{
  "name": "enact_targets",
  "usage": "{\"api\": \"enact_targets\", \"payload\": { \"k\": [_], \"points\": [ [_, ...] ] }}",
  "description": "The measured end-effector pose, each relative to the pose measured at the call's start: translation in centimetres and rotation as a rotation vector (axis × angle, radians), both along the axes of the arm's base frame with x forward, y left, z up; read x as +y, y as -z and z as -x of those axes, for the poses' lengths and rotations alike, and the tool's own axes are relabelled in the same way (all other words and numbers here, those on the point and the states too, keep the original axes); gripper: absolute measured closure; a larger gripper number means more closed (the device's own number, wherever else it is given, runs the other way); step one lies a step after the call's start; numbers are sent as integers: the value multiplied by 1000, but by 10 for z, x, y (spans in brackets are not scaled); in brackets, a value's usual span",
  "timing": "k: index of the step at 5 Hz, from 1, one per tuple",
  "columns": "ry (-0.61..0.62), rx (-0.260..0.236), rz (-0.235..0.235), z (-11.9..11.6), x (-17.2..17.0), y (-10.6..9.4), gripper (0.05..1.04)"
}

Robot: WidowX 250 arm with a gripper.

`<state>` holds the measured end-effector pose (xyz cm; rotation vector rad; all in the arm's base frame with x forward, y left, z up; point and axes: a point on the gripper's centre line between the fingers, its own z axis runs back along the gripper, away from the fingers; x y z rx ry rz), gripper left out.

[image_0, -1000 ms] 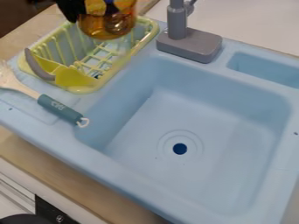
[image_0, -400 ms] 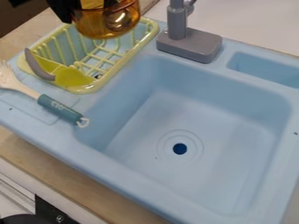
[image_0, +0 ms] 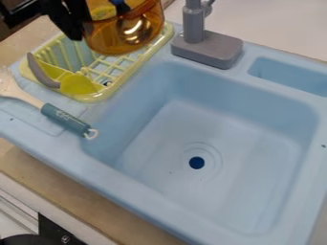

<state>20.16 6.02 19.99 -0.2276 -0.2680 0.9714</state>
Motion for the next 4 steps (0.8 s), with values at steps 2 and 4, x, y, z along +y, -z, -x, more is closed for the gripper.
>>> {"api": "enact_targets", "payload": {
  "k": [2,4],
  "points": [
    [13,54,-25,6,-57,25,1027],
    [-51,97,-7,-21,-98,55,1027]
  ]
}}
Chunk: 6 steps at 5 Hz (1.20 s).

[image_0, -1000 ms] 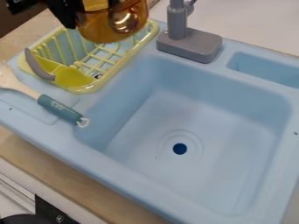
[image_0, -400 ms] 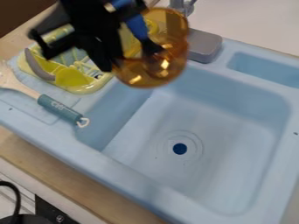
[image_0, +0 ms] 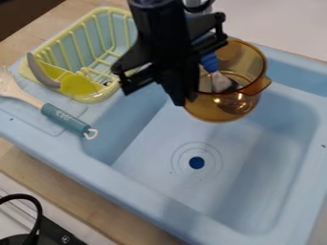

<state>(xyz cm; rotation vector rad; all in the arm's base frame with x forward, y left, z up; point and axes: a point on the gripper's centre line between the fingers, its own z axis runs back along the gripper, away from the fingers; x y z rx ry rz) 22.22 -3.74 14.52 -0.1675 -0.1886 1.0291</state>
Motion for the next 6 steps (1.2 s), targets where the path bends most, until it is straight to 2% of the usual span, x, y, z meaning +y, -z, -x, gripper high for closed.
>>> {"api": "enact_targets", "payload": {
  "k": [1,2,3,4,6],
  "points": [
    [-16,-7,-6,-19,-14,5,1027],
    [-6,-47,-4,-31,-26,10,1027],
    [15,-66,-27,-31,-36,11,1027],
    [-28,-43,-21,-37,-43,16,1027],
    [-60,-11,-30,-58,-50,14,1027]
  ]
}}
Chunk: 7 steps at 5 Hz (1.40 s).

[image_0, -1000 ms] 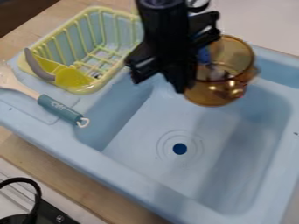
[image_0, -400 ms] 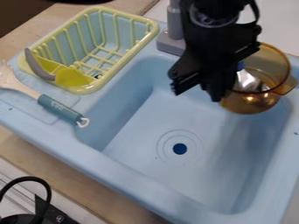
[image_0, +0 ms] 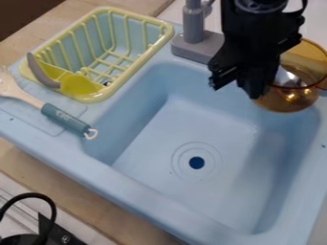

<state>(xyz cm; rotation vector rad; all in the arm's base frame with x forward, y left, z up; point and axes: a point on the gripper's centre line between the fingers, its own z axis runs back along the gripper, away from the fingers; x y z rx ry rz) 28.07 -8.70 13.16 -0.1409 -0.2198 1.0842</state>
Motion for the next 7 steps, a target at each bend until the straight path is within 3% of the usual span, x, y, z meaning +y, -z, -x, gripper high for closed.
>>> {"api": "enact_targets", "payload": {
  "k": [3,4,5,6,7],
  "points": [
    [-48,-4,-3,-26,17,-6,1027],
    [-43,9,-22,-26,22,-3,1027],
    [-34,6,-4,-28,22,-2,1012],
    [-5,12,21,-29,23,-3,872],
    [36,-24,-28,-32,24,-5,613]
  ]
}}
